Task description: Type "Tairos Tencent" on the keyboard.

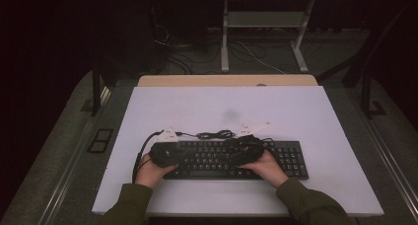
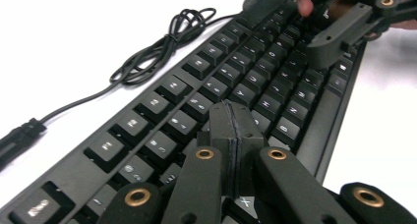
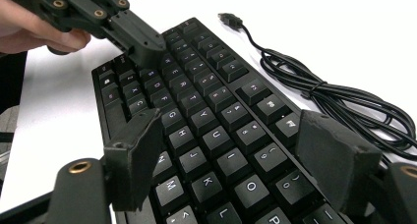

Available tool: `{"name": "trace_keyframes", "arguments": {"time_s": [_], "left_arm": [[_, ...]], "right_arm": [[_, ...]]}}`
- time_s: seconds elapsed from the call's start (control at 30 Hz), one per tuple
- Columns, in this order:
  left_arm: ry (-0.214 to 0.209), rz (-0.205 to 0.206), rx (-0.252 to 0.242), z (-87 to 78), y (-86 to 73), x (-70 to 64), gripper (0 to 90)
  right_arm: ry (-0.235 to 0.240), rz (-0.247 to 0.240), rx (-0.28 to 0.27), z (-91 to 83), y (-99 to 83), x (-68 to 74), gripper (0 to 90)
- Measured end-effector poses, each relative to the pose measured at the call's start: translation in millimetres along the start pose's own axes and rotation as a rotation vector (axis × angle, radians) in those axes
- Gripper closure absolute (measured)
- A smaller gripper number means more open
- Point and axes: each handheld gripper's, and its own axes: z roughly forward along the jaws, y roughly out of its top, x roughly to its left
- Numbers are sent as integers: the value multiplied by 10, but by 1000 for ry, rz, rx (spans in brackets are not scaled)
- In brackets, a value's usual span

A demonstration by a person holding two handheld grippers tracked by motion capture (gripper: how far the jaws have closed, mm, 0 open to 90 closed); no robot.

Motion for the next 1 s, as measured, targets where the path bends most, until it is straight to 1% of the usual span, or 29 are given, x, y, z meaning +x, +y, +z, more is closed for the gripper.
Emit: {"name": "trace_keyframes", "arguments": {"time_s": [0.23,0.3,0.4,0.77,1.0], "left_arm": [[11,0,8,40,-10,57,887],[11,-5,12,59,-16,59,886],[11,1,25,73,-20,64,886],[19,-3,39,116,-51,87,886],[17,-4,34,119,-56,94,886]], "right_arm": [[-4,1,2,3,-3,1,254],[-5,2,2,2,-3,-1,253],[-5,0,0,1,-2,0,254],[-6,3,1,6,-5,-1,253],[-7,2,3,5,-5,0,254]]}}
